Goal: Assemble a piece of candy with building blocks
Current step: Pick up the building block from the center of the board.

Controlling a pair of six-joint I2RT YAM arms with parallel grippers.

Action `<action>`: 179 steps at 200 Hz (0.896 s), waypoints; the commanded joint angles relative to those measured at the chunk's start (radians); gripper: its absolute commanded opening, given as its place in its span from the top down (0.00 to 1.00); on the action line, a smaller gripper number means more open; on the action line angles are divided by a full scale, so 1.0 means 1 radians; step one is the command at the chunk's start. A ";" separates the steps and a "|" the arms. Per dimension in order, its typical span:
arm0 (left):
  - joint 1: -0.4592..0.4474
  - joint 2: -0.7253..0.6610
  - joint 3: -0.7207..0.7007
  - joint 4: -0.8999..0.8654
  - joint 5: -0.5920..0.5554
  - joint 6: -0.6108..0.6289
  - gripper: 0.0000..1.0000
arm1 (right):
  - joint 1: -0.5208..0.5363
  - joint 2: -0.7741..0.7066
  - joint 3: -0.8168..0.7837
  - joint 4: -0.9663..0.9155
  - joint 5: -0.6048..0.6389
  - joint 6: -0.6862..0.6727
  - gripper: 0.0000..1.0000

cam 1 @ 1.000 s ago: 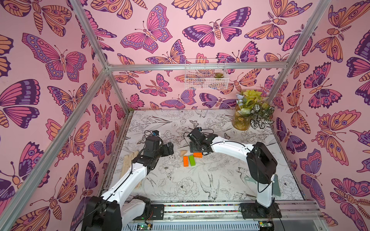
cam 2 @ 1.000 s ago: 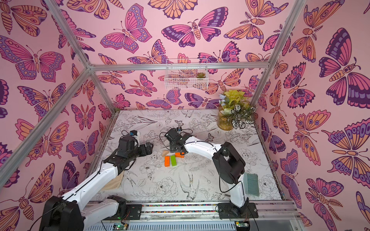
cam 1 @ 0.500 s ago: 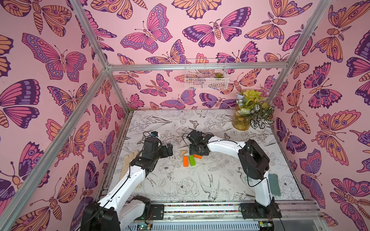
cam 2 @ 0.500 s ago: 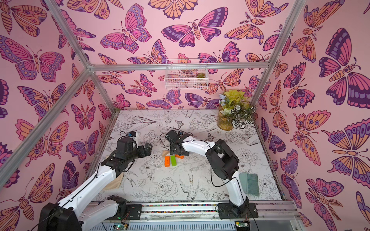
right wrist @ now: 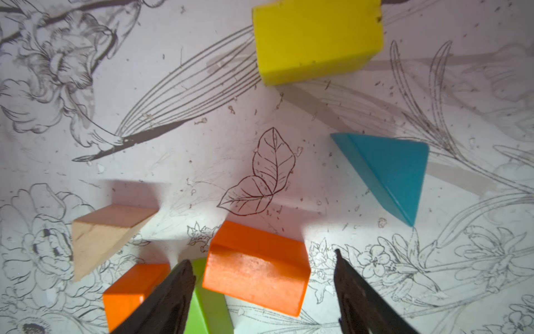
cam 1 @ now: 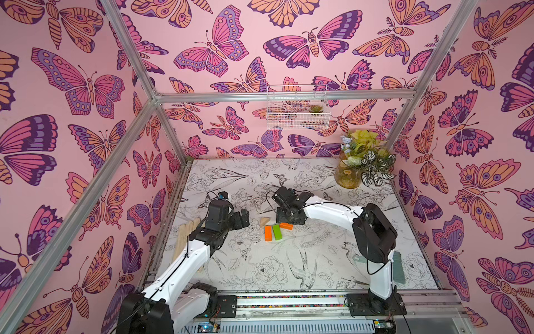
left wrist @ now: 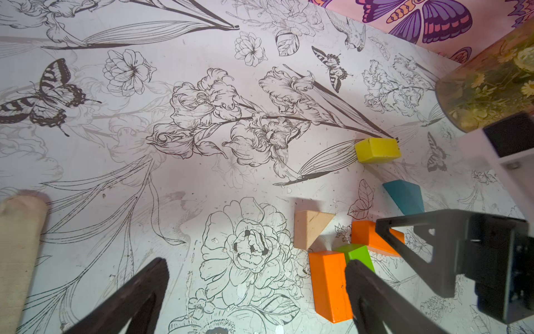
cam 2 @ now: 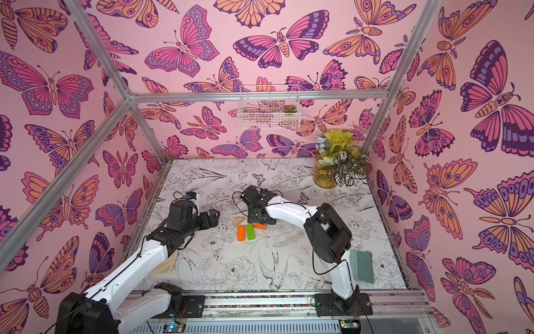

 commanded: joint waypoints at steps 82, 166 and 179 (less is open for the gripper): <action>-0.005 -0.026 -0.025 -0.027 -0.005 0.012 0.02 | -0.011 0.051 0.001 -0.003 -0.077 0.047 0.23; -0.006 -0.006 -0.019 -0.034 -0.011 0.031 0.02 | -0.010 0.068 0.005 -0.010 -0.055 0.048 0.44; -0.005 -0.005 -0.019 -0.033 -0.011 0.031 0.02 | -0.011 0.056 0.006 0.000 -0.046 0.035 0.54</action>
